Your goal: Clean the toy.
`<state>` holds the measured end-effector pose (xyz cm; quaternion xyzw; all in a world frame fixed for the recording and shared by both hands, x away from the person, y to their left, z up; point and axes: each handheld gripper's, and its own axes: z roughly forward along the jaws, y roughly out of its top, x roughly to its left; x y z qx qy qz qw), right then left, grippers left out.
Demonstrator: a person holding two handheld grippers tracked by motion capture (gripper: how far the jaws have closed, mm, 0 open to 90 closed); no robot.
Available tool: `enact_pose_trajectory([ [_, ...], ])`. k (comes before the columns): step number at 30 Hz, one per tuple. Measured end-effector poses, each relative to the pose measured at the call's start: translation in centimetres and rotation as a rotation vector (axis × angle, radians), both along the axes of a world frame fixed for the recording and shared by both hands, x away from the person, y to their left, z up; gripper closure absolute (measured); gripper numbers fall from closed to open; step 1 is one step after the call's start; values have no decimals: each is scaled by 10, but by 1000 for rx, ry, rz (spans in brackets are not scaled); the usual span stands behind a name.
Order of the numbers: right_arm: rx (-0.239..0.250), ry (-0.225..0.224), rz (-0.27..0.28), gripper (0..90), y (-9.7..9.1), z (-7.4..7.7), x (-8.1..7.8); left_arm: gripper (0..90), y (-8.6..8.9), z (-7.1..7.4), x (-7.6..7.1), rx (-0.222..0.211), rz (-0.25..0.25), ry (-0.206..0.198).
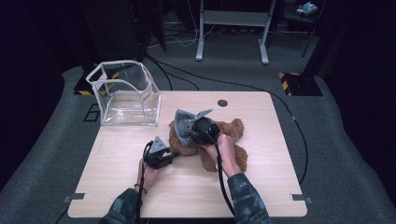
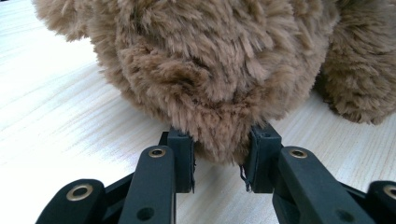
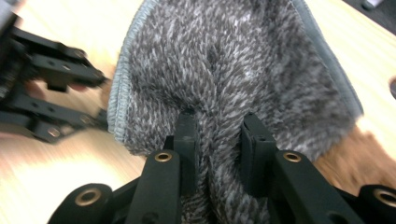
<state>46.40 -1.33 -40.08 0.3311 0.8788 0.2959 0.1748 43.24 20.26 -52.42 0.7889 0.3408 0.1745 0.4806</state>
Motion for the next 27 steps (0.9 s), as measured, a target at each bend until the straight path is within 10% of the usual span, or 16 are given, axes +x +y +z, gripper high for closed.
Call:
enact_pose_trajectory([
  [27,26,38,-304,720,-122,-6,-5,681,-1,0,0,10,-1,-1],
])
